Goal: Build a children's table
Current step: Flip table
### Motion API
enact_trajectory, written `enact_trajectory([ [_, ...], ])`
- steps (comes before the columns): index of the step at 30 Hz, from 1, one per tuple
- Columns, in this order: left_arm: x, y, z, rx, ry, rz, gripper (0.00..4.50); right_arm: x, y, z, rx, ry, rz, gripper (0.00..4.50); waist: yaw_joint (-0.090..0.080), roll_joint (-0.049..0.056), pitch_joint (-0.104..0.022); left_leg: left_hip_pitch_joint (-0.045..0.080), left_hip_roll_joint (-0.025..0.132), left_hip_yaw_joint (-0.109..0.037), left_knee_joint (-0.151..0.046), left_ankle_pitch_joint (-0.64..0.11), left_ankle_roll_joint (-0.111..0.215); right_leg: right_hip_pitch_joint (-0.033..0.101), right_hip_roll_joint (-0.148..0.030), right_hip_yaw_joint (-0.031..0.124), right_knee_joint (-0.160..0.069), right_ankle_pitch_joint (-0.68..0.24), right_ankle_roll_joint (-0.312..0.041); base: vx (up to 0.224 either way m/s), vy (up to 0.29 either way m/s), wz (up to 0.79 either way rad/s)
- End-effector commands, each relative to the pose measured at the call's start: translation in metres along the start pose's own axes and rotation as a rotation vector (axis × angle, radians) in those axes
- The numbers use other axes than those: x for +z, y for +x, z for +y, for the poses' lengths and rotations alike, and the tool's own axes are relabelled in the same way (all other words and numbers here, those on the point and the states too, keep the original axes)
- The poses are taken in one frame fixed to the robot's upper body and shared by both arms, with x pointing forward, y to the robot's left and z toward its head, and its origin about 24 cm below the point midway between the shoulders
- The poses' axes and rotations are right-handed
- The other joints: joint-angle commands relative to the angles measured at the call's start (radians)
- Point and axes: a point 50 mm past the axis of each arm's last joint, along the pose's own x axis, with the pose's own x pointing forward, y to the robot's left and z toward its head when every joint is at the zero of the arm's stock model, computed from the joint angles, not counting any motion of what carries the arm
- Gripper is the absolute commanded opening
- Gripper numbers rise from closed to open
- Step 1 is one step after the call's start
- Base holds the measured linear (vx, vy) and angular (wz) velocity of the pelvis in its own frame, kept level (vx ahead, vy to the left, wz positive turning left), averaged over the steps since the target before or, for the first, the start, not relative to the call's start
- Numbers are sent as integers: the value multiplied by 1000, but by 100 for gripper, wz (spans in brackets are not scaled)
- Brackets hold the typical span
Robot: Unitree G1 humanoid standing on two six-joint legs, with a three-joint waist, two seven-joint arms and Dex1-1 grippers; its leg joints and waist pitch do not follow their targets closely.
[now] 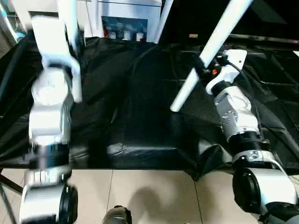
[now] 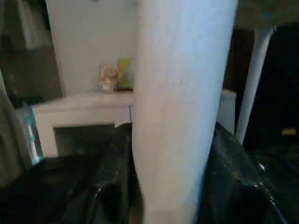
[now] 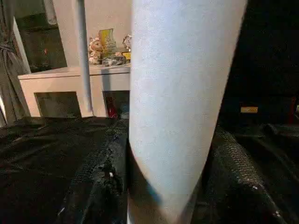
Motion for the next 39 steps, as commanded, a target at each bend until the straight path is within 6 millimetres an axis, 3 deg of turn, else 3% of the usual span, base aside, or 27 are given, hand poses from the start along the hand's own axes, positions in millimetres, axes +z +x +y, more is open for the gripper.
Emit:
enact_trajectory([
  [1,-7,-2,-29,-142,-7,-1,183,5,2,16,99,-46,-31,171,-10,5,-98,78,70,-47,-89,-304,-103,12,-66,40,-68,-118,-172,0,0,0],
  [5,-15,-6,-30,-152,-1,22,175,4,-1,18,107,-50,-31,159,-8,3,-97,85,71,-49,-96,-354,-137,7,-64,39,-71,-129,-155,0,0,0],
  [6,-22,-9,-32,-166,8,38,175,-1,-5,20,114,-48,-22,159,-9,-1,-96,86,71,-49,-97,-368,-142,6,-64,39,-73,-139,-155,0,0,0],
  [7,-36,-15,-38,-204,26,66,175,-15,-20,26,127,-54,12,159,-2,3,-92,90,72,-52,-98,-379,-146,2,-65,43,-84,-133,-129,0,0,0],
  [10,-42,-18,-43,-228,37,73,174,-26,-31,28,112,-46,37,159,-6,-2,-87,98,73,-59,-112,-504,-185,1,-68,41,-89,-237,-113,0,0,0],
  [13,-46,-21,-45,-241,53,79,173,-37,-45,32,86,-37,70,158,-12,1,-80,115,73,-70,-121,-644,-226,-4,-74,44,-110,-354,-105,0,0,0],
  [18,-49,-25,-43,-244,78,84,173,-44,-56,40,92,-41,104,158,-21,-1,-79,112,72,-82,-131,-707,-235,2,-75,43,-120,-416,-93,0,0,0],
  [19,-49,-28,-42,-247,82,87,173,-47,-57,39,91,-46,118,158,-22,6,-80,114,71,-86,-130,-731,-241,1,-78,41,-121,-437,-93,0,0,0],
  [22,-49,-40,-43,-252,87,97,173,-50,-59,33,79,-79,156,158,-32,5,-79,107,71,-93,-140,-773,-248,8,-70,34,-121,-439,-91,-4,10,-6],
  [23,-49,-43,-43,-249,92,96,173,-50,-59,31,73,-87,161,158,-31,7,-80,112,71,-94,-139,-788,-252,4,-69,34,-121,-440,-91,0,0,0],
  [24,-49,-44,-42,-246,94,96,229,-50,-59,30,75,-86,161,158,-33,7,-80,116,70,-94,-138,-799,-251,0,-67,35,-123,-438,-92,0,0,0],
  [25,-51,-49,-41,-234,97,98,229,-49,-61,30,100,-80,157,158,-37,3,-77,122,67,-93,-132,-820,-241,-7,-68,36,-132,-461,-93,0,0,0],
  [26,-52,-51,-41,-234,94,99,243,-48,-61,30,108,-78,155,214,-40,4,-74,122,66,-94,-131,-827,-237,-8,-69,36,-135,-476,-92,0,0,0],
  [29,-54,-59,-38,-240,71,117,275,-51,-66,28,101,-71,165,235,-47,2,-72,123,64,-96,-130,-851,-231,-8,-67,31,-142,-529,-81,0,0,0],
  [30,-54,-63,-36,-235,69,125,275,-51,-68,26,96,-70,167,235,-47,6,-71,125,65,-96,-131,-859,-233,-10,-66,31,-140,-533,-82,0,0,0],
  [31,-53,-65,-35,-230,69,130,290,-52,-69,26,94,-70,167,263,-53,7,-67,117,65,-100,-137,-889,-237,-2,-62,22,-140,-552,-80,0,0,0],
  [34,-51,-75,-27,-191,73,144,308,-51,-75,23,81,-84,163,274,-55,11,-66,109,65,-92,-157,-927,-242,7,-46,10,-125,-534,-82,0,0,0],
  [36,-52,-81,-22,-174,73,157,324,-50,-79,22,73,-91,157,294,-52,21,-63,98,66,-76,-182,-943,-244,16,-31,1,-109,-509,-90,0,0,0],
  [37,-55,-88,-15,-148,78,173,331,-47,-86,21,46,-96,129,307,-47,24,-63,91,61,-49,-204,-931,-237,21,-18,-4,-91,-515,-95,0,0,0],
  [38,-55,-93,-13,-137,59,174,340,-44,-90,21,42,-73,103,314,-44,15,-65,94,60,-42,-200,-902,-230,22,-22,4,-93,-526,-92,0,0,0],
  [39,-55,-98,-11,-126,35,173,349,-40,-94,21,49,-42,63,316,-48,-1,-67,135,48,-48,-147,-826,-210,-13,-62,23,-151,-616,-82,0,0,0],
])
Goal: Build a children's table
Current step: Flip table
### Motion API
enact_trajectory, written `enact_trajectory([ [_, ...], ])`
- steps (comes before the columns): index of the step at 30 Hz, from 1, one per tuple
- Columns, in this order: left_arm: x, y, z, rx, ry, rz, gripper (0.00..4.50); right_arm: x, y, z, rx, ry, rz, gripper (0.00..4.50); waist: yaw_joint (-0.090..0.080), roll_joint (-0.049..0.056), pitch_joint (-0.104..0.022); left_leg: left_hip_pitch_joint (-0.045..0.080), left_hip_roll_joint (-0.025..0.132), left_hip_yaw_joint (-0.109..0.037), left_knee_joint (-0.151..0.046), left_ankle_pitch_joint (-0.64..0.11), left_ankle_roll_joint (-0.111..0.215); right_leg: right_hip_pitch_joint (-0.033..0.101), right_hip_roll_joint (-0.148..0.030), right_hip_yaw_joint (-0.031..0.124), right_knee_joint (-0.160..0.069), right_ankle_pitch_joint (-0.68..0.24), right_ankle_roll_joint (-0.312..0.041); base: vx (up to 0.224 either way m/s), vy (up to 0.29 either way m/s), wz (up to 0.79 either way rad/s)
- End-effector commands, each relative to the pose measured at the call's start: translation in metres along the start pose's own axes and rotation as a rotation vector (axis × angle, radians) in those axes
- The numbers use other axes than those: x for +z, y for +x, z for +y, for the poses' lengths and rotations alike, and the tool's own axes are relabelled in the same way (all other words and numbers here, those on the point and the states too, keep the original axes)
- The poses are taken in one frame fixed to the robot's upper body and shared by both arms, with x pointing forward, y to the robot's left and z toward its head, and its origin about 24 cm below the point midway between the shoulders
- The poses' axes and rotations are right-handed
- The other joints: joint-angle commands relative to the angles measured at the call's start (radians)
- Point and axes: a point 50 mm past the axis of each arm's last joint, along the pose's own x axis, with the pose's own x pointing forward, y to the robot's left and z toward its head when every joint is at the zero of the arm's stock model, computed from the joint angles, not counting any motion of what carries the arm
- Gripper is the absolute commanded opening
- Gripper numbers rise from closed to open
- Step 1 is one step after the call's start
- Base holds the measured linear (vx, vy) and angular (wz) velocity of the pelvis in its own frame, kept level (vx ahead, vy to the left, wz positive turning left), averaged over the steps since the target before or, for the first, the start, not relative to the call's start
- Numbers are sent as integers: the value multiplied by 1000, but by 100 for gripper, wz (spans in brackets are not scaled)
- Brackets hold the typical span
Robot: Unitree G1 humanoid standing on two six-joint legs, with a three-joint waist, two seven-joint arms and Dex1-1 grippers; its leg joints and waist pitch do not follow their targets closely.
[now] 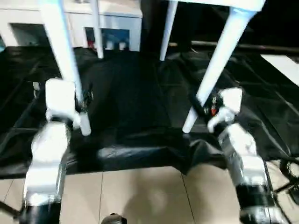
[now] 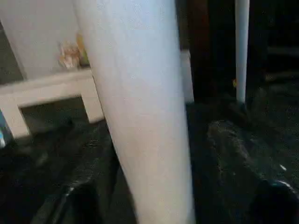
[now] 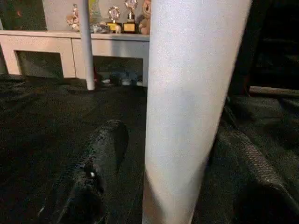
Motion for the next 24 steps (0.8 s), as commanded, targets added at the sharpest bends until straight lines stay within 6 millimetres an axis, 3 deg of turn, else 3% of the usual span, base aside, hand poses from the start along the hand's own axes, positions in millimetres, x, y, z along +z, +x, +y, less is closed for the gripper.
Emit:
enact_trajectory([
  [1,1,-4,-8,-44,-41,-2,358,11,-2,5,29,21,-65,316,0,-1,-54,104,57,-64,-30,-749,-165,-44,-105,38,-138,-643,-58,0,0,0],
  [2,0,-10,-8,-38,-80,-6,366,14,-7,4,33,22,-97,316,0,-5,-42,78,56,-92,9,-553,-83,-12,-155,46,-173,-744,-30,0,0,0],
  [3,0,-10,-8,-38,-80,-6,371,14,-7,4,33,22,-97,316,7,8,-36,72,63,-98,4,-509,-76,5,-155,33,-179,-766,-30,-29,27,-22],
  [4,-4,-23,-3,29,-122,-20,376,14,-19,7,77,11,-126,316,-15,56,-28,35,99,-115,-100,-794,-156,53,-42,-64,-101,-562,-10,31,59,-27],
  [5,-8,-30,-1,46,-145,-16,382,12,-25,8,98,-2,-127,316,0,67,-37,-28,111,-106,-168,-926,-188,114,-7,-63,60,-326,-47,-19,75,-23],
  [6,-11,-35,-1,55,-158,-12,382,11,-28,10,112,-7,-128,316,67,60,-27,-85,64,-26,-207,-1035,-223,113,44,-92,133,-131,-68,-10,52,-10],
  [7,-13,-37,0,60,-157,-8,382,9,-30,10,115,-7,-124,316,71,48,-37,-72,65,-4,-209,-967,-206,112,33,-52,150,-202,-65,0,0,0],
  [8,-23,-47,3,79,-159,18,382,2,-39,13,132,1,-93,316,49,-43,-64,43,66,-38,-48,-637,-228,14,-110,32,2,-699,-27,147,-122,-7],
  [9,-25,-49,3,85,-157,24,382,0,-42,13,134,4,-80,316,38,-30,-35,115,30,-102,167,-361,-172,-98,-217,71,-139,-899,-84,147,-122,-7],
  [10,-27,-52,4,91,-159,20,382,-4,-46,13,130,0,-57,316,64,-3,-29,-44,11,-168,117,-4,-101,108,-174,45,-100,-674,-144,220,-37,-29],
  [11,-27,-54,4,94,-162,15,382,-6,-49,13,126,-5,-43,316,59,1,-34,-8,46,-161,54,-87,-118,81,-129,17,-83,-576,-146,0,0,0],
  [12,-30,-58,2,77,-139,35,382,-10,-54,10,102,-5,-11,316,40,31,-51,47,104,-190,-14,-336,-173,34,-34,11,-5,-282,-136,0,0,0],
  [13,-31,-60,2,71,-150,40,382,-11,-56,10,94,-1,-6,316,36,38,-53,52,112,-185,-30,-439,-186,36,-33,15,0,-187,-138,-82,-22,25],
  [14,-36,-63,1,62,-179,67,382,-12,-57,8,79,6,8,316,27,37,-53,42,100,-171,-46,-499,-178,49,-41,22,-7,-77,-152,0,0,0],
  [15,-36,-63,1,62,-179,67,382,-12,-57,8,79,6,8,316,27,33,-50,36,92,-162,-49,-504,-168,53,-44,26,-17,-75,-154,0,0,0],
  [16,-41,-69,1,70,-191,95,382,-14,-58,7,58,34,24,316,22,15,-50,21,78,-139,-53,-428,-128,74,-61,32,-37,-103,-146,0,0,0],
  [17,-43,-71,1,71,-186,102,382,-16,-57,6,55,47,38,316,22,12,-50,17,75,-133,-53,-383,-114,78,-64,35,-41,-103,-139,0,0,0],
  [18,-43,-72,1,72,-184,107,382,-16,-57,6,53,55,46,316,21,8,-49,20,74,-122,-54,-330,-93,76,-67,38,-51,-124,-127,0,0,0],
  [21,-48,-74,2,100,-146,127,382,-26,-56,2,23,103,112,316,16,4,-52,29,74,-109,-56,-319,-78,72,-68,44,-62,-174,-116,0,0,0],
  [24,-51,-74,1,77,-145,150,382,-27,-57,1,9,89,112,316,14,3,-57,30,81,-101,-55,-257,-73,70,-61,42,-55,-98,-116,0,0,0],
])
